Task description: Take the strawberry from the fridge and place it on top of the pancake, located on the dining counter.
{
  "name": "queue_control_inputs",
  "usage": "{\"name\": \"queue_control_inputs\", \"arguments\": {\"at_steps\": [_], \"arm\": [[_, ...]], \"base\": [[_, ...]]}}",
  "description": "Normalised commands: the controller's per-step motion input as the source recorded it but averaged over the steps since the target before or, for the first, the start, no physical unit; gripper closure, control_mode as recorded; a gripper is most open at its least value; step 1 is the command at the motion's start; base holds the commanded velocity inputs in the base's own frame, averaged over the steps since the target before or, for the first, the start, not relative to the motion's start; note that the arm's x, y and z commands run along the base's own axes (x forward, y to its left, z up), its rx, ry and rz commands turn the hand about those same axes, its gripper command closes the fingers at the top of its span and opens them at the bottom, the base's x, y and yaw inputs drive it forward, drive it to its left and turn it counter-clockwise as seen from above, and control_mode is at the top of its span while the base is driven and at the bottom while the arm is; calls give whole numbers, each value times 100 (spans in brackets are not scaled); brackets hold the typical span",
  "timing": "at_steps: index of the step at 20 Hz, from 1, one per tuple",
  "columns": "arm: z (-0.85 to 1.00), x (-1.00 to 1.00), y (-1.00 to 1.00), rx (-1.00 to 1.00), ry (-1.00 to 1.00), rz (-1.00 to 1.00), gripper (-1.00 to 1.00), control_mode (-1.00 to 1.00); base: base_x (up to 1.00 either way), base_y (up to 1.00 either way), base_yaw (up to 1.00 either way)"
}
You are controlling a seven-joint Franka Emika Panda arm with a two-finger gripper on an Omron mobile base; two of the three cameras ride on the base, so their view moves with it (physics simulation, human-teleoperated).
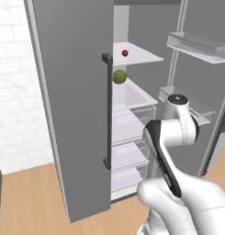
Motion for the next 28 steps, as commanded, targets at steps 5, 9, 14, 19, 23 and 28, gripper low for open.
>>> {"name": "queue_control_inputs", "arguments": {"at_steps": [5,9,14,19,23,28], "arm": [[0,0,0,0,0,0,-100,100],[0,0,0,0,0,0,-100,100],[0,0,0,0,0,0,-100,100],[0,0,0,0,0,0,-100,100],[0,0,0,0,0,0,-100,100],[0,0,0,0,0,0,-100,100]], "base": [[37,-6,-15],[40,-37,0],[71,-34,3],[61,3,6],[44,9,15],[45,0,34]]}}
